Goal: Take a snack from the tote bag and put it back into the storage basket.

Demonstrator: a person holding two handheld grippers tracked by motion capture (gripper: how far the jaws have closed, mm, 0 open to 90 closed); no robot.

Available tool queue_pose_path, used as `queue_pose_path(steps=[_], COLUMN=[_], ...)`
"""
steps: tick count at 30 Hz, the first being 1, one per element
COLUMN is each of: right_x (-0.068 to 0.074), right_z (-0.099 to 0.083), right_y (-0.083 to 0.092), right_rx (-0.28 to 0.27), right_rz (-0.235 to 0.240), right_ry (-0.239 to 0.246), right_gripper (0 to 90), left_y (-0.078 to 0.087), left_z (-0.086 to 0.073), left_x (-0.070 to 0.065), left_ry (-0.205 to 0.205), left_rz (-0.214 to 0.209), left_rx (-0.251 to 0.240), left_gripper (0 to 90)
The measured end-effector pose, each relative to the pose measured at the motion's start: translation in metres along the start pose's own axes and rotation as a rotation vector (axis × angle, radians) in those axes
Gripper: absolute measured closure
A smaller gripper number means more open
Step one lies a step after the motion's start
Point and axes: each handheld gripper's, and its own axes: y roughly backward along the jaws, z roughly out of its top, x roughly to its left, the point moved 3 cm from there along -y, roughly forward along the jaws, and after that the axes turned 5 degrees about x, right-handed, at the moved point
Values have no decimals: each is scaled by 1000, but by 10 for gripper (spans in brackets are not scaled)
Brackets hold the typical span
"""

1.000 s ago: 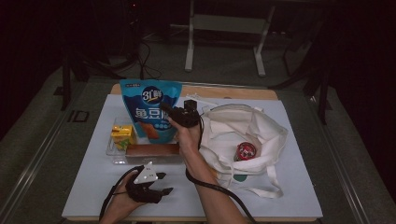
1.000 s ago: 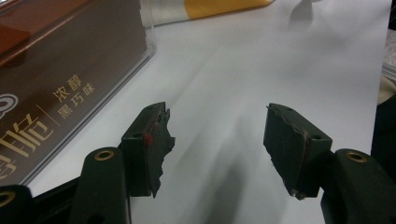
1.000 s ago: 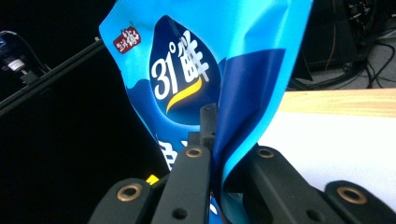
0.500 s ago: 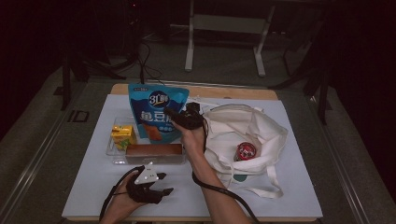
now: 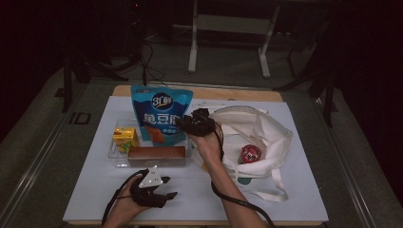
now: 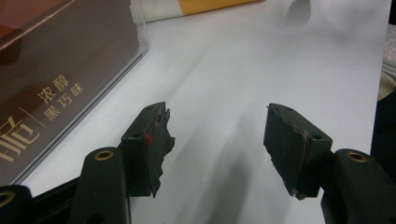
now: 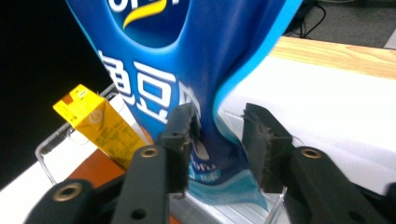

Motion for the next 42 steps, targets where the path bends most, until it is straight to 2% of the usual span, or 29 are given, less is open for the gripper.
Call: queue_pose_path(steps=[2, 6, 10, 12, 15, 20, 35, 42], right_x=[1, 6, 7, 7, 7, 8, 17, 21], right_z=[0, 0, 2, 3, 5, 5, 10, 10], right_y=[0, -3, -8, -9, -11, -15, -32, -37], right_rx=[2, 2, -10, -17, -25, -51, -79, -70], right_rz=[3, -7, -9, 6, 20, 62, 124, 127], right_ry=[-3, 37, 45, 43, 70, 85, 65, 73], right_gripper=[679, 739, 769, 777, 785, 797, 801, 797], left_y=[0, -1, -1, -1, -2, -2, -2, -2], left_z=[0, 0, 0, 0, 0, 0, 0, 0], left_x=[0, 0, 0, 0, 0, -1, 0, 0], left_ry=[-1, 1, -2, 1, -2, -1, 0, 3], left_rz=[-1, -1, -3, -4, -4, -5, -5, -5], left_rx=[2, 3, 1, 1, 4, 4, 4, 3], left_gripper=[400, 400, 400, 400, 400, 400, 399, 395])
